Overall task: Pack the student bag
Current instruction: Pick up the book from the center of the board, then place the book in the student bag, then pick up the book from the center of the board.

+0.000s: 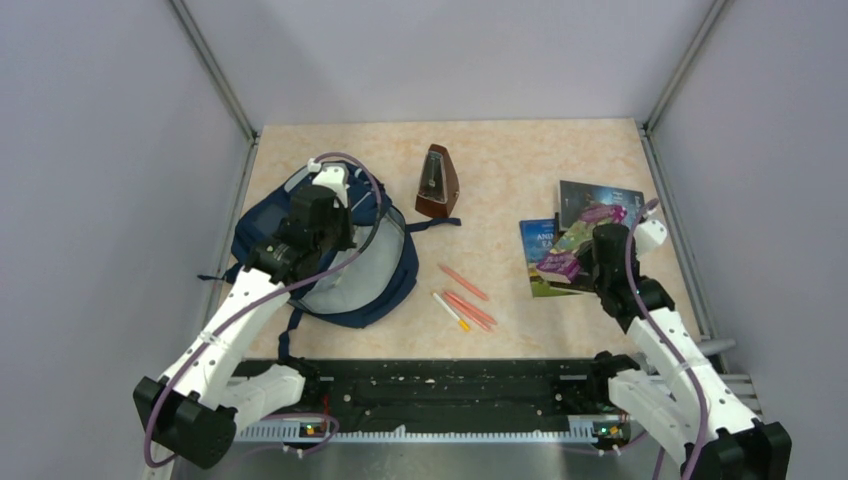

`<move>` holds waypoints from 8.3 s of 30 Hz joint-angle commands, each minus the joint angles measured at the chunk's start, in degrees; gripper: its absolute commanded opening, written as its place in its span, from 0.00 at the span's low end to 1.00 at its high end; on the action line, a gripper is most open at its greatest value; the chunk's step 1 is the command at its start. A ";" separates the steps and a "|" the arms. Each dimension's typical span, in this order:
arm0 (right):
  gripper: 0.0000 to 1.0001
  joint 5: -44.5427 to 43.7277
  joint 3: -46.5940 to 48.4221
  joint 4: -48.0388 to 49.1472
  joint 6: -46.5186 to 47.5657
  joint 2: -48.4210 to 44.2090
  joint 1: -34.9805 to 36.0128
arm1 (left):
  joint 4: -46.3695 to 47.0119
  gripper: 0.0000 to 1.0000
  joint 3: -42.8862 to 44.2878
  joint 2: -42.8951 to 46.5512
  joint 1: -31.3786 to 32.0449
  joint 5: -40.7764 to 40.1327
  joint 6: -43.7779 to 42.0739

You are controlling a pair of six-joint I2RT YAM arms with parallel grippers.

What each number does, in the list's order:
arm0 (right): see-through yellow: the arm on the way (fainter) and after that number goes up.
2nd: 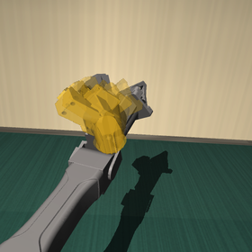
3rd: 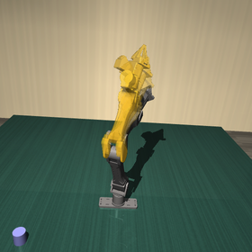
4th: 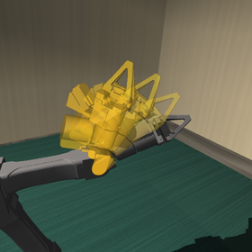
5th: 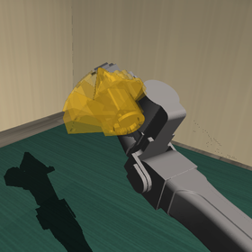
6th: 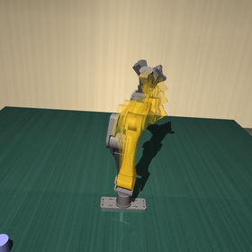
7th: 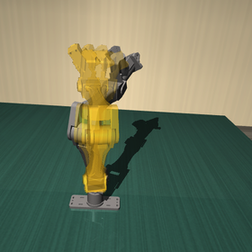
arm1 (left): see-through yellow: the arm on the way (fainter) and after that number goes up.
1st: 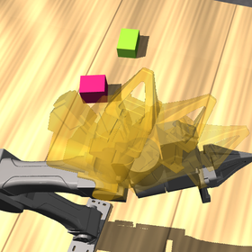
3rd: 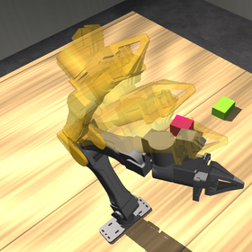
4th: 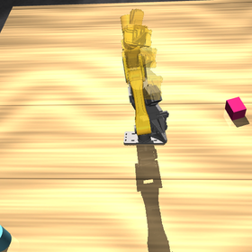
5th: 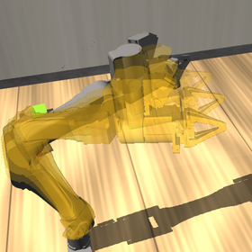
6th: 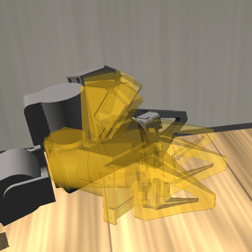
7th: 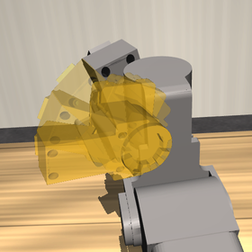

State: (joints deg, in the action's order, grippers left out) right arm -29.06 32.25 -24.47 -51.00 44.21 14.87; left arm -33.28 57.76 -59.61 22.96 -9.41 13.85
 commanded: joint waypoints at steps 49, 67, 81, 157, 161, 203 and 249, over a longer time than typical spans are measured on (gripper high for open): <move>0.05 14.33 21.73 -7.35 27.63 35.36 20.17 | 5.86 0.00 -0.64 2.53 -1.33 0.88 0.83; 0.38 15.96 17.53 0.16 25.45 41.31 20.28 | 5.85 0.00 -0.72 2.38 -1.34 0.38 0.83; 0.49 20.42 16.88 4.63 21.84 46.90 20.19 | 5.77 0.00 -0.65 2.38 -1.33 0.09 0.74; 0.00 47.49 52.71 45.90 -2.70 70.15 37.69 | 13.67 0.00 2.17 11.23 -3.03 13.71 -0.90; 0.00 42.75 51.70 46.91 -0.99 73.86 36.21 | 13.93 0.00 2.01 11.66 -3.10 13.47 -0.93; 0.60 21.53 56.91 49.22 17.50 78.96 37.58 | 13.94 0.00 -0.98 12.16 -4.22 9.96 -1.19; 0.78 -21.89 49.33 0.42 46.10 70.17 9.32 | 11.32 0.00 -2.03 12.01 -5.03 2.64 -1.37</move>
State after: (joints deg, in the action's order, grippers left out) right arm -43.92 75.53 -21.89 -8.80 108.53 25.78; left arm -26.13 55.57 -49.60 18.46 -4.40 12.51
